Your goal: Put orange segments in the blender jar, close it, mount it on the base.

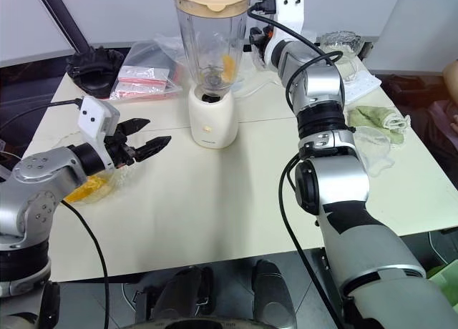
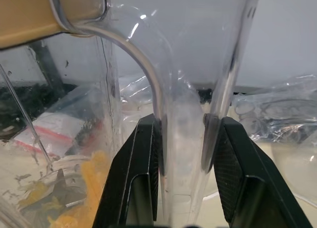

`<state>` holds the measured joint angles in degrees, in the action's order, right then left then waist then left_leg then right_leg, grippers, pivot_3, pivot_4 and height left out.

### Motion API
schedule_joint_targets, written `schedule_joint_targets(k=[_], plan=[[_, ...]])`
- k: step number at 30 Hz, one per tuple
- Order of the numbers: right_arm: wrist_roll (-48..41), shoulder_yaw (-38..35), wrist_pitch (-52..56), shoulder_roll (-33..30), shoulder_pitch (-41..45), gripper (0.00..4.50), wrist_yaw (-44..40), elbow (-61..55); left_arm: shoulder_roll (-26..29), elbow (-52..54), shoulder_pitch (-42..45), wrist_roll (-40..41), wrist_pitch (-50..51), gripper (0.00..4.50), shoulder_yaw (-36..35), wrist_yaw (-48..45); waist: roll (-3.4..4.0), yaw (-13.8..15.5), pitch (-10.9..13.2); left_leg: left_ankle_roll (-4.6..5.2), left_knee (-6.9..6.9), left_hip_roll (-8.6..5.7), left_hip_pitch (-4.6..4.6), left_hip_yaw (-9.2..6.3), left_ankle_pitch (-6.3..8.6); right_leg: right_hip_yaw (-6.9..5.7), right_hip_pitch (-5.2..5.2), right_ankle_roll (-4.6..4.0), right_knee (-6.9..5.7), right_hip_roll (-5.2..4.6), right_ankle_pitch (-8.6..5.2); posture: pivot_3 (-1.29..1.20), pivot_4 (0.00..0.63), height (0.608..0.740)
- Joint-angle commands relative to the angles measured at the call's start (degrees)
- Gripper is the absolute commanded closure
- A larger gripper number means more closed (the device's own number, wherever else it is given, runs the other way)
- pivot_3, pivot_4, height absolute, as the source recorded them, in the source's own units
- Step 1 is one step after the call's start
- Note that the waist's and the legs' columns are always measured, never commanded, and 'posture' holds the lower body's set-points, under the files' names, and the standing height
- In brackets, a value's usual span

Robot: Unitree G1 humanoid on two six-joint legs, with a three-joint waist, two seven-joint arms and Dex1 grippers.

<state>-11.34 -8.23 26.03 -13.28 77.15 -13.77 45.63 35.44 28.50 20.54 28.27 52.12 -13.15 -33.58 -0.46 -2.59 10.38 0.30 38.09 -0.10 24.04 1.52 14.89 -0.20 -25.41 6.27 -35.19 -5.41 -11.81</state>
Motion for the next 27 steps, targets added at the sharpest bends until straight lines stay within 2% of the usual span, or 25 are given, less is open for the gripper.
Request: schedule_joint_targets(k=[1, 8, 19, 27], plan=[[-1.0, 0.3, 1.0, 1.5, 0.0, 3.54, -0.4, -7.1, 0.5, 1.4, 0.5, 0.8, -1.3, 0.76, -0.7, 0.6, 0.0, 0.0, 0.0, 0.0, 0.0, 0.01, 0.0, -0.01, 0.0, 0.0, 0.0, 0.0, -0.01, 0.01, 0.0, 0.0, 0.15, 0.74], [0.5, 1.4, 0.2, 3.1, -1.5, 3.54, 0.2, -6.9, 0.4, 1.6, 0.4, 1.2, -1.2, 0.76, -0.3, 1.5, 0.0, 0.1, 0.0, -0.07, 0.01, 0.0, -0.02, -0.02, -0.04, 0.0, 0.01, -0.01, -0.03, 0.0, 0.01, 0.0, 0.15, 0.74], [4.4, 2.4, -5.0, -0.2, -1.6, 3.54, 1.6, 0.3, 0.5, 2.2, -0.2, 1.9, -1.4, 0.76, 0.0, 2.8, -0.01, 0.1, 0.0, -0.09, 0.01, -0.01, -0.42, 0.01, -0.05, 0.02, 0.35, -0.02, -0.05, 0.0, 0.01, 0.0, 0.15, 0.74], [4.0, 3.2, 0.3, 0.3, -4.6, 3.54, 0.7, -4.5, 1.6, 1.3, 1.2, 3.3, -1.2, 0.76, -1.1, 2.7, -0.01, 0.3, 0.0, -0.09, 0.01, 0.0, -0.61, -0.07, -0.05, 0.01, 0.6, -0.04, -0.01, 0.02, 0.0, 0.0, 0.15, 0.74]])
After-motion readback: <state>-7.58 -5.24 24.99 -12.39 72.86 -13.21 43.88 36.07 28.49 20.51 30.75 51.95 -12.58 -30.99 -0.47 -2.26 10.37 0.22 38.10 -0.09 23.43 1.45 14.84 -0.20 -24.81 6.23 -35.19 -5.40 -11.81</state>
